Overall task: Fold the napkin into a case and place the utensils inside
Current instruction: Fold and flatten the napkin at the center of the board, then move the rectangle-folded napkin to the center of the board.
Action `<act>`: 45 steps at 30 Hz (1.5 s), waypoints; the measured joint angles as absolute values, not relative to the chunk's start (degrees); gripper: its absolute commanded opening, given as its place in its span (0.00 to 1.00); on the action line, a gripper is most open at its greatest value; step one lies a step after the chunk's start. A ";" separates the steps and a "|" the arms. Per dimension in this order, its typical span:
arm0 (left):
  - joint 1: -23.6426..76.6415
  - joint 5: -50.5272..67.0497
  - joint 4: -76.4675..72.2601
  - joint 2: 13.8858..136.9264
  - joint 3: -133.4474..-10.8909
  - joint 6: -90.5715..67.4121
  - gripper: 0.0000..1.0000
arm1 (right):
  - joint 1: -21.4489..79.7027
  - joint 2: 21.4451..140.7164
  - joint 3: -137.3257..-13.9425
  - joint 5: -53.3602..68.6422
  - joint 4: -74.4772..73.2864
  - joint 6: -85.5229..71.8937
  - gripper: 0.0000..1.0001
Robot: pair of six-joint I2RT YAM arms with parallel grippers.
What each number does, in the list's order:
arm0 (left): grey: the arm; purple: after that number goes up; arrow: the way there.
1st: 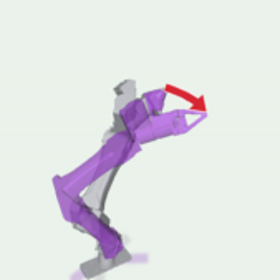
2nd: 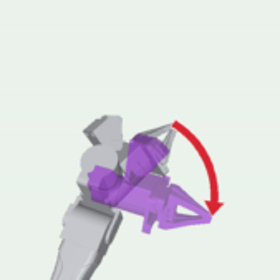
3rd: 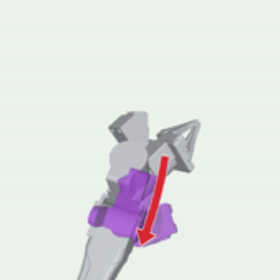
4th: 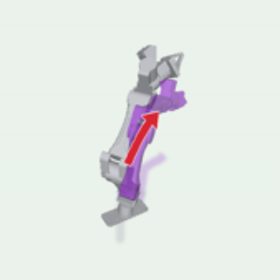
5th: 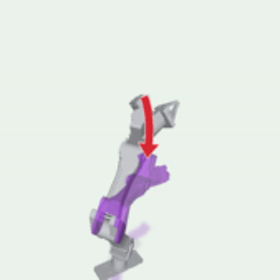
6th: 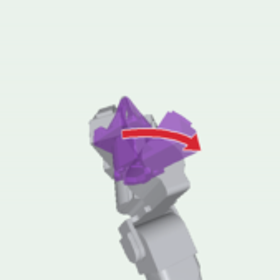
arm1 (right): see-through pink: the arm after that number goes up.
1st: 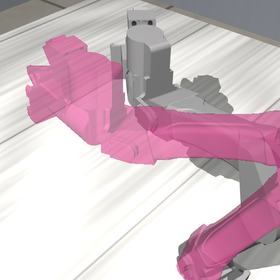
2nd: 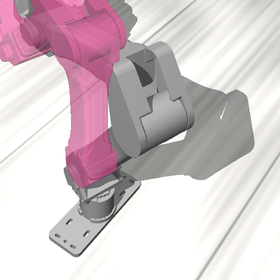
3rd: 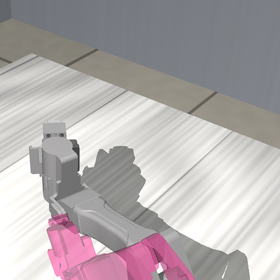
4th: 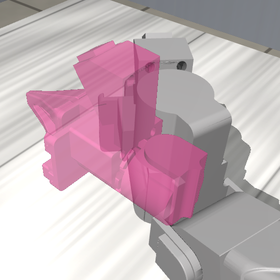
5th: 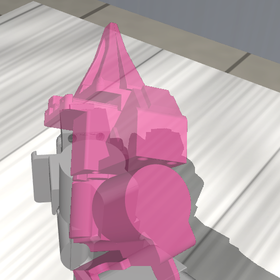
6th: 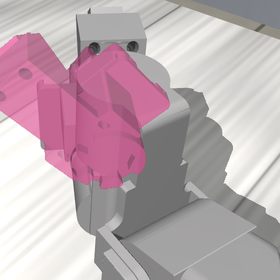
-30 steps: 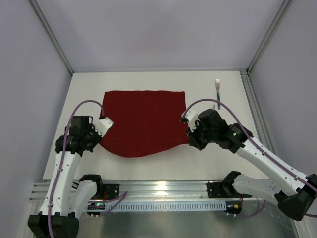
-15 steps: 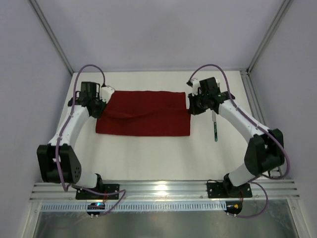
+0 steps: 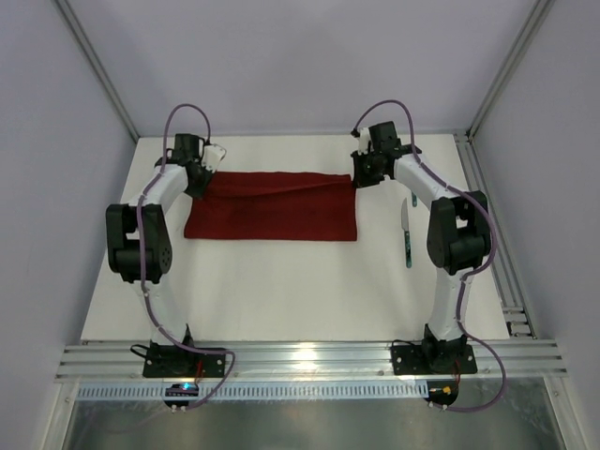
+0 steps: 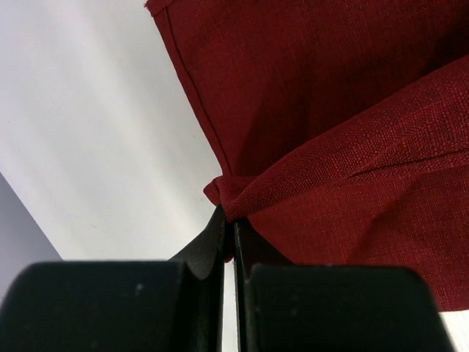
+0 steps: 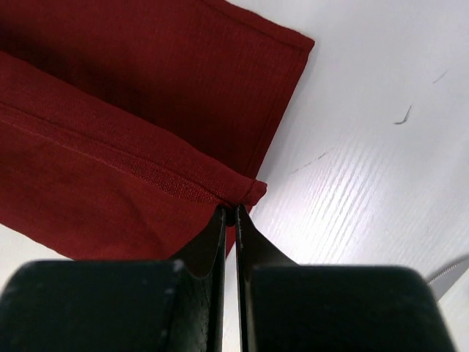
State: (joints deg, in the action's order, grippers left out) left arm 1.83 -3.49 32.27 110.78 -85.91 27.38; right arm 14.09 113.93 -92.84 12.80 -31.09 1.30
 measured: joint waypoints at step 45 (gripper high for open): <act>-1.65 -5.15 32.49 101.32 -78.65 16.64 0.77 | 11.62 103.90 -76.60 12.84 -23.97 -15.86 0.41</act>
State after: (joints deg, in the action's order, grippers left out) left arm -1.65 -5.15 32.49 101.32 -78.65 16.64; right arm 11.62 103.90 -76.60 12.84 -23.97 -15.86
